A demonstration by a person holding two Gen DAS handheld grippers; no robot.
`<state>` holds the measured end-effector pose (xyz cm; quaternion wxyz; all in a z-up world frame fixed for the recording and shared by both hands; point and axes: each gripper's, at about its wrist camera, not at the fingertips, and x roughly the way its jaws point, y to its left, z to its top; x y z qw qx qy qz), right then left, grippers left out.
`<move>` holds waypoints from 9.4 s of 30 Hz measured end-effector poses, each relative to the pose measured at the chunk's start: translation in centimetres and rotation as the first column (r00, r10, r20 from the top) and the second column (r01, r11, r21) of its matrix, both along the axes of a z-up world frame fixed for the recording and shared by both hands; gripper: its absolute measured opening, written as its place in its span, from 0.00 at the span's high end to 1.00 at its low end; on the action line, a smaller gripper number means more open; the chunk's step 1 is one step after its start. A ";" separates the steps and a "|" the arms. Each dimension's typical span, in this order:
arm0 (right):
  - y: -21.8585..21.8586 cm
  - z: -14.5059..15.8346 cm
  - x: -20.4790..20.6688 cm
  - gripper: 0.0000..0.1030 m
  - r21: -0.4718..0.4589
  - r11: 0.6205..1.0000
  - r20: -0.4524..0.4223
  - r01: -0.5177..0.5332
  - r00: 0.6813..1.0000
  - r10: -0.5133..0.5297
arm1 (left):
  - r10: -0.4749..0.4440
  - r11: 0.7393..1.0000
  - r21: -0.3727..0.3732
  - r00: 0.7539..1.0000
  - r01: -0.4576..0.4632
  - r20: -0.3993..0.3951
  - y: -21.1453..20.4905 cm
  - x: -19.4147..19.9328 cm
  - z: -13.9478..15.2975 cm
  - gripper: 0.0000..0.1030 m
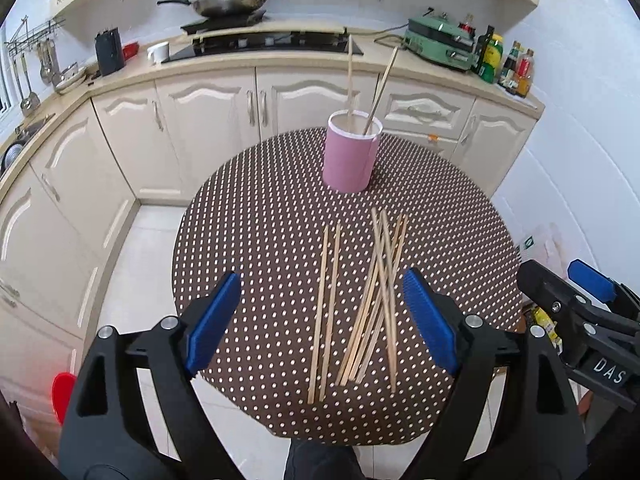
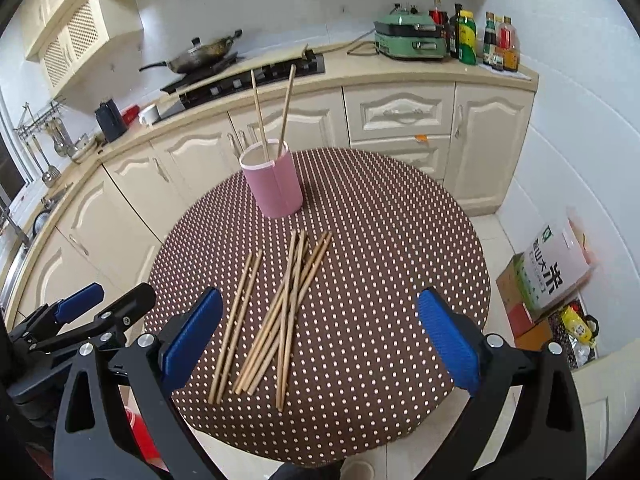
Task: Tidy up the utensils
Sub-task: 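Raise both open tools away from the cup, then lower both tools to the pile and close each on one stick, then lift both held sticks upright and carry them over the pink cup, then lower the left tool's stick into the pink cup while the right tool lowers its stick in, then open both tools to release the sticks inside the cup, then raise both open tools away from the cup, then lower both tools to the pile and close each on one stick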
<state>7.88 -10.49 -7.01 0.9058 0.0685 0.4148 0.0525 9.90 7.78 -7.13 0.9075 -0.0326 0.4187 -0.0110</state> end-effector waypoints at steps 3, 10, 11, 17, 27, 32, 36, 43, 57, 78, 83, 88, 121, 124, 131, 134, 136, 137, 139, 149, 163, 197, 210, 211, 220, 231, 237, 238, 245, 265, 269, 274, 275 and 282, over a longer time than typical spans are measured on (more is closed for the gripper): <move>0.2 -1.3 0.1 0.08 -0.016 1.000 -0.032 0.002 0.999 -0.003 | 0.008 1.000 0.007 0.999 -0.008 -0.031 0.2 0.2 -1.1 0.20; 0.4 -4.5 1.4 0.08 -0.005 1.000 -0.128 0.012 0.992 -0.013 | 0.013 1.000 0.019 0.995 -0.011 -0.098 0.5 1.3 -3.7 0.20; 0.4 -4.9 1.6 0.08 0.000 1.000 -0.140 0.014 0.990 -0.014 | 0.014 1.000 0.021 0.994 -0.012 -0.107 0.5 1.5 -4.1 0.20; 0.6 -7.1 3.1 0.08 0.002 1.000 -0.201 0.009 0.979 -0.009 | 0.026 0.999 0.032 0.986 -0.021 -0.167 1.1 3.0 -6.5 0.20; 1.1 -11.3 7.0 0.14 0.001 1.000 -0.312 -0.023 0.950 0.022 | 0.054 0.998 0.032 0.958 -0.046 -0.282 2.0 7.3 -10.8 0.20; 1.3 -13.0 8.7 0.23 0.011 0.999 -0.369 -0.037 0.929 0.039 | 0.060 0.998 0.041 0.941 -0.049 -0.333 2.0 9.2 -12.7 0.20; 1.5 -13.9 10.1 0.29 0.021 0.999 -0.400 -0.048 0.915 0.053 | 0.057 0.998 0.044 0.930 -0.044 -0.363 1.8 10.2 -13.8 0.20; 2.7 -14.1 12.3 0.33 0.015 0.996 -0.415 -0.088 0.906 0.086 | 0.059 0.997 0.076 0.916 -0.031 -0.397 1.2 11.6 -15.1 0.20; 1.8 -13.9 16.9 0.81 0.116 0.992 -0.405 -0.047 0.910 0.090 | -0.045 0.994 0.074 0.937 0.076 -0.347 -1.3 12.9 -14.7 0.68; -0.5 -13.5 16.7 0.95 0.212 0.976 -0.436 0.051 0.899 0.048 | -0.123 0.989 0.035 0.935 0.142 -0.334 -2.5 15.6 -12.6 0.94; -1.2 -12.1 16.9 0.95 0.234 0.970 -0.404 0.068 0.914 0.034 | -0.108 0.993 0.013 0.950 0.117 -0.292 -0.4 14.7 -11.0 0.94; -1.7 -9.9 17.4 0.95 0.243 0.968 -0.345 0.061 0.938 0.027 | -0.087 0.996 0.017 0.973 0.092 -0.215 0.2 14.8 -8.3 0.94; -1.9 5.2 22.0 0.95 0.299 0.952 0.145 0.057 0.984 -0.105 | -0.098 0.994 -0.034 0.981 0.105 0.169 -0.3 19.7 7.6 0.94; -1.5 5.8 22.9 0.95 0.295 0.954 0.176 0.060 0.978 -0.116 | -0.089 0.994 -0.050 0.976 0.101 0.201 -0.2 20.8 8.8 0.94; -0.8 6.2 25.3 0.95 0.291 0.952 0.216 0.094 0.963 -0.161 | -0.088 0.991 -0.079 0.969 0.109 0.230 -0.3 23.4 10.0 0.94; -0.7 5.7 26.6 0.95 0.296 0.947 0.198 0.127 0.961 -0.191 | -0.092 0.990 -0.088 0.970 0.114 0.226 -0.4 24.6 9.9 0.94; -0.6 5.4 27.1 0.95 0.294 0.945 0.196 0.141 0.959 -0.204 | -0.096 0.990 -0.084 0.971 0.117 0.219 -0.5 25.2 9.6 0.94; -0.5 5.2 27.5 0.95 0.291 0.945 0.194 0.151 0.958 -0.212 | -0.099 0.990 -0.081 0.971 0.119 0.216 -0.6 25.5 9.4 0.94; -0.5 4.8 28.0 0.95 0.290 0.942 0.191 0.167 0.955 -0.228 | -0.104 0.989 -0.079 0.973 0.122 0.206 -0.7 26.1 9.1 0.94; 0.1 2.4 30.5 0.95 0.295 0.932 0.161 0.211 0.950 -0.267 | -0.122 0.987 -0.083 0.983 0.134 0.137 -1.1 28.9 6.3 0.94; 1.4 -2.3 31.1 0.95 0.275 0.934 0.115 0.229 0.956 -0.268 | -0.154 0.985 -0.079 0.988 0.153 -0.009 -1.6 31.3 0.3 0.94; 2.5 -4.9 28.3 0.73 0.217 0.976 0.018 0.030 0.999 -0.034 | -0.180 0.979 -0.107 0.981 0.173 -0.067 -0.7 30.8 -4.7 0.54; 0.5 -4.2 26.6 0.49 0.187 0.980 0.008 0.066 0.998 -0.068 | -0.165 0.984 -0.075 0.985 0.162 -0.047 0.1 28.8 -3.5 0.53; 0.4 -4.2 26.5 0.48 0.183 0.981 0.005 0.067 0.998 -0.069 | -0.168 0.984 -0.068 0.985 0.164 -0.045 0.0 28.5 -3.4 0.53; -0.2 -3.7 24.4 0.40 0.177 0.983 -0.019 0.057 0.998 -0.055 | -0.170 0.984 -0.054 0.984 0.168 -0.044 -0.2 25.6 -2.5 0.53; -1.1 -1.4 20.1 0.27 0.182 0.982 0.015 0.045 0.999 -0.049 | -0.162 0.985 -0.058 0.987 0.162 0.001 -0.7 20.6 -0.1 0.53; -1.6 0.0 17.0 0.21 0.178 0.984 0.053 0.032 0.998 -0.042 | -0.156 0.986 -0.047 0.987 0.158 0.036 -0.9 17.0 1.3 0.51; -1.7 0.3 16.2 0.19 0.173 0.985 0.066 0.028 0.997 -0.040 | -0.156 0.986 -0.047 0.987 0.158 0.041 -0.9 16.6 1.5 0.50; -2.2 1.8 11.6 0.18 0.166 0.986 0.113 0.010 0.993 -0.029 | -0.146 0.988 -0.043 0.987 0.149 0.074 -1.2 11.8 2.5 0.48; -1.9 0.0 2.3 0.08 0.109 0.994 0.048 -0.019 0.999 0.014 | -0.090 0.996 -0.027 0.996 0.091 0.012 -1.4 0.7 1.3 0.34; -1.2 -1.6 2.1 0.08 0.102 0.994 -0.002 -0.048 0.999 0.049 | -0.075 0.996 -0.039 0.997 0.074 -0.031 -1.1 0.4 -0.2 0.34; -1.1 -3.8 2.7 0.22 0.177 0.982 -0.071 -0.072 0.994 0.086 | -0.073 0.997 -0.026 0.994 0.071 -0.084 -0.7 1.0 -2.7 0.34; -0.9 -4.4 3.1 0.32 0.197 0.977 -0.089 -0.080 0.991 0.099 | -0.072 0.997 -0.024 0.993 0.070 -0.094 -0.6 1.1 -3.0 0.34; 1.0 -7.7 6.3 0.66 0.264 0.956 -0.194 -0.128 0.964 0.182 | -0.062 0.998 -0.034 0.973 0.056 -0.223 1.0 3.8 -6.9 0.33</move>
